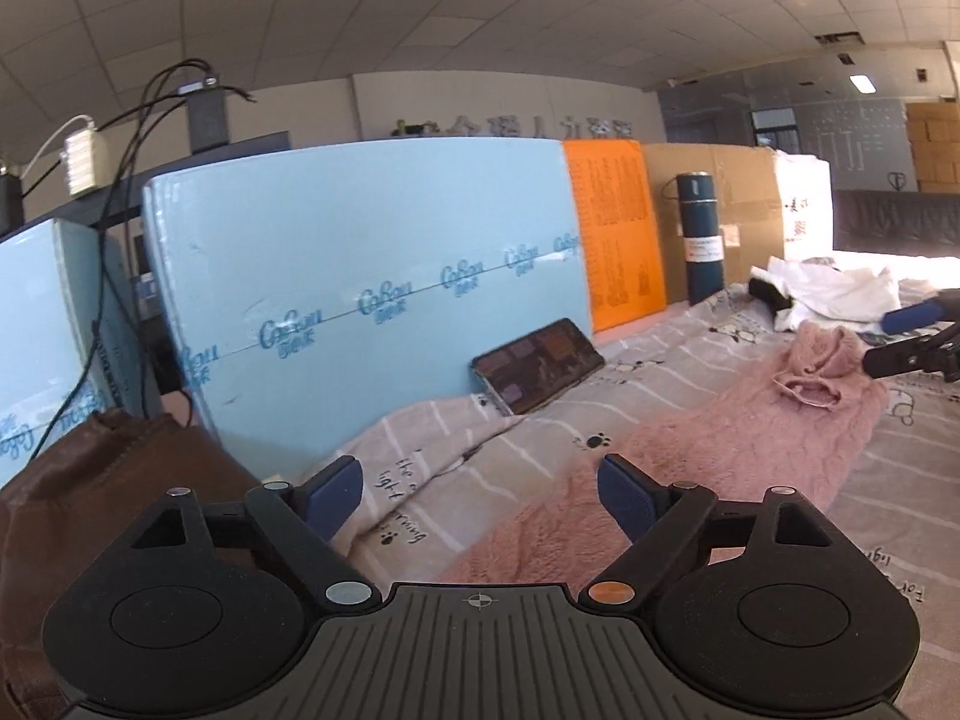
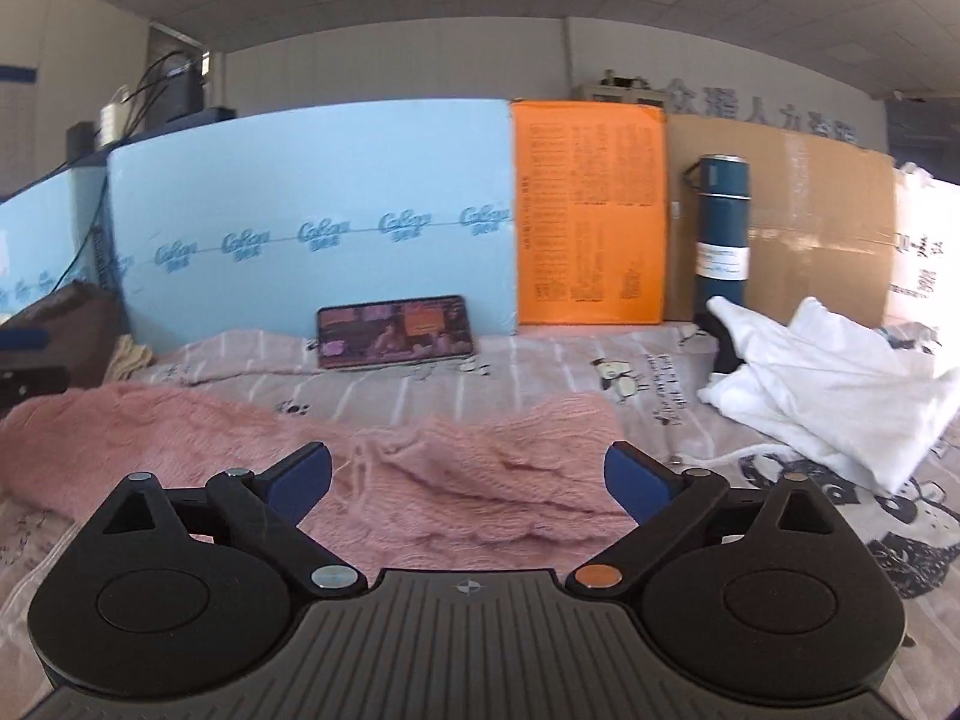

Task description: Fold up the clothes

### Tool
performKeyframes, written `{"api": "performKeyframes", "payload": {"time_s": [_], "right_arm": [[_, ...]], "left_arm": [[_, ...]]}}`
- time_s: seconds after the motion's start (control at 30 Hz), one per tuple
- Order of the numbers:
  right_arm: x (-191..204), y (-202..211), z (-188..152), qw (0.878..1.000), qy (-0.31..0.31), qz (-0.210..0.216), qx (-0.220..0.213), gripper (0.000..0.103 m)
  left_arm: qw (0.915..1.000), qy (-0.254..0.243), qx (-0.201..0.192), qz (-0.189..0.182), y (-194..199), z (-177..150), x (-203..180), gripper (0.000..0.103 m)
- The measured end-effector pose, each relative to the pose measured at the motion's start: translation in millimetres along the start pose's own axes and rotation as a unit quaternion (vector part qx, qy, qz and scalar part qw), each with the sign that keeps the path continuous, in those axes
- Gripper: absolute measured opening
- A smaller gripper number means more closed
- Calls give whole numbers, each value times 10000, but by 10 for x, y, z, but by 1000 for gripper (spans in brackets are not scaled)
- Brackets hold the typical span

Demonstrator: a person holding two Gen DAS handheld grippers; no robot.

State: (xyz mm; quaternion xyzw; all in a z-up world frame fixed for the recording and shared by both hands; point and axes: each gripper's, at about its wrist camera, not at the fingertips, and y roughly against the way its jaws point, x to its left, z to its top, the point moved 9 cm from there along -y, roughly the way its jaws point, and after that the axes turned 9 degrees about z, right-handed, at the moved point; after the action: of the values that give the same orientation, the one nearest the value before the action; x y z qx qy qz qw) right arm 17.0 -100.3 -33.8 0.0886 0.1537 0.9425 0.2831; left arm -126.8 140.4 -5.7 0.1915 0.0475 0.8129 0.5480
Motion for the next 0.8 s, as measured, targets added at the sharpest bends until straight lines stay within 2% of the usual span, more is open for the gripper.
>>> {"api": "performKeyframes", "payload": {"time_s": [0.13, 0.2, 0.27, 0.33, 0.37, 0.4, 0.43, 0.63, 0.77, 0.8], "right_arm": [[256, -300, -67, 9966, 544, 379, 493, 98], [161, -369, -83, 9977, 316, 238, 552, 98], [67, -438, -99, 9980, 88, 97, 611, 90], [-27, -503, -116, 9977, -144, -44, 664, 55], [-106, -472, -113, 9977, -332, -109, 576, 47], [-184, -440, -110, 9973, -515, -175, 487, 34], [-230, -390, -85, 9974, -559, -274, 366, 28], [-629, 50, 104, 9898, -828, -1049, -489, 25], [-1035, 255, 69, 9781, -1105, -1662, -593, 26], [-1127, 295, 32, 9745, -1151, -1839, -573, 31]], "left_arm": [[9976, -316, 301, -537, -181, -37, -268, 88], [9952, -317, 510, -773, -265, -106, -375, 88], [9934, -324, 601, -925, -297, -182, -454, 85], [9925, -375, 620, -983, -301, -235, -501, 52], [9923, -373, 622, -1002, -298, -250, -511, 28], [9924, -345, 588, -1022, -284, -247, -506, 18], [9927, -318, 523, -1037, -260, -235, -495, 17], [9939, -396, 224, -1008, -109, -155, -513, 15], [9941, -442, 179, -977, -74, -159, -529, 15], [9943, -423, 162, -961, -65, -160, -523, 15]]}}
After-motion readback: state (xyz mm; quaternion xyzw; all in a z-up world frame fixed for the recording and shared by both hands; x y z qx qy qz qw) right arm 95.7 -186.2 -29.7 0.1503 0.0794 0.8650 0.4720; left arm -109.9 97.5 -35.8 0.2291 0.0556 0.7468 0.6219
